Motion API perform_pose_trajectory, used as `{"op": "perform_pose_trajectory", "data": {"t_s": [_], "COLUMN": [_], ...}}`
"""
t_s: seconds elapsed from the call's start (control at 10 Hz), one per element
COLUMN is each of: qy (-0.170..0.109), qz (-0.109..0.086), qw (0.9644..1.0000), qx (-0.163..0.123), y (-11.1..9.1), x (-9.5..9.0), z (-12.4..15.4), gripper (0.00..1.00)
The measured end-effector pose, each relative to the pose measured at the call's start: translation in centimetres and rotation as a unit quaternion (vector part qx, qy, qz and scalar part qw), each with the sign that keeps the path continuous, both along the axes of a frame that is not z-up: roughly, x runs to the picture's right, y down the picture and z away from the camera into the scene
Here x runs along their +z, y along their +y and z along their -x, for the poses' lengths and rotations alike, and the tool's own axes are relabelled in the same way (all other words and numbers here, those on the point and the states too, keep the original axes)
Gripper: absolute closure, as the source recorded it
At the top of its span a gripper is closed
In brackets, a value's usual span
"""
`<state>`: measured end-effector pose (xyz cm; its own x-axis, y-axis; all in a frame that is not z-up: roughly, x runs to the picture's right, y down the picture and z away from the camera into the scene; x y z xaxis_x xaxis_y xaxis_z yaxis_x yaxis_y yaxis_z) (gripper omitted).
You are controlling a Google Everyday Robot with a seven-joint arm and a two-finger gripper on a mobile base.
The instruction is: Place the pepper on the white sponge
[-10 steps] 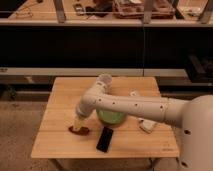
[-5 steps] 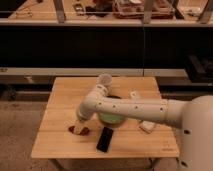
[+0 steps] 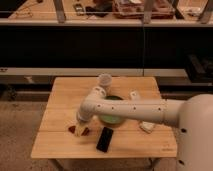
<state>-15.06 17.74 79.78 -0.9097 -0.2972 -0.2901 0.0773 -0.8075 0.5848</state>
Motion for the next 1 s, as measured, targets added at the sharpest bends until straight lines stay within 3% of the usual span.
{"op": "perform_pose_trajectory", "data": {"t_s": [0.4, 1.0], "qy": [0.012, 0.009], "qz": [0.009, 0.02], "qw": [0.9998, 0.9997], "qx": [-0.01, -0.011], "y": [0.51, 0.97], "x": [0.42, 0.75], "z": [0.5, 1.14], "gripper": [0.2, 0.2]}}
